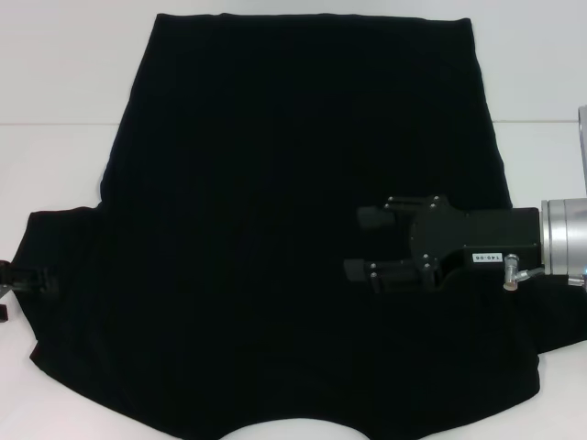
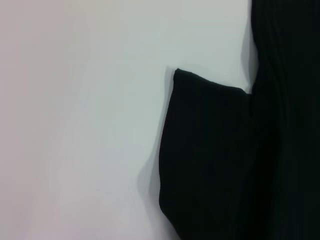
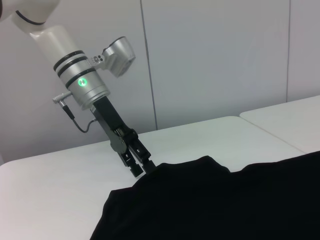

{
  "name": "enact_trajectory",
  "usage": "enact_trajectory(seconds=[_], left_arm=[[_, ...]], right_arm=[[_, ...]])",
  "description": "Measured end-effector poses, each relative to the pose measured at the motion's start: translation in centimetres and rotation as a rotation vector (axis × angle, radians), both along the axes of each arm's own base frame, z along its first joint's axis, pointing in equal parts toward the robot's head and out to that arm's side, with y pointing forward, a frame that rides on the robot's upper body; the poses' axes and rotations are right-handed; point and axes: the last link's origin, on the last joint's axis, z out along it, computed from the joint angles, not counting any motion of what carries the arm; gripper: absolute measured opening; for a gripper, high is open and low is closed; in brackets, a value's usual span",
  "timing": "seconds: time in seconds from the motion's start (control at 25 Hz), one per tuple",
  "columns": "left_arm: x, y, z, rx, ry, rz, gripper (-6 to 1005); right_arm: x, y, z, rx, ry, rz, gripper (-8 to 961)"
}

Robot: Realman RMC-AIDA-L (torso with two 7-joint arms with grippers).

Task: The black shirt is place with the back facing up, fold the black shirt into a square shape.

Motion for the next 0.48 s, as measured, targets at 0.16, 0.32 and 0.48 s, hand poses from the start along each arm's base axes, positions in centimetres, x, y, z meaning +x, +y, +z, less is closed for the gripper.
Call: enact_trajectory(seconds=[0.16,0.32,0.48], left_arm=[[0.02,0.05,-0.12,0.000,-0.005,0.007,946],[0.15,0.17,-0.49,-0.008,-0.014,0.008,946],[0.23,0.30,-0.66,-0.010,-0.017,0.006,946]], right_arm=[[0.15,-0.03,0.12,0.005,-0.002,-0.002,849],[0.21,-0.06,0.11,0.005,-0.002,-0.004,848],[0.21,-0.05,0.14,0.007,-0.001,-0.004,847]])
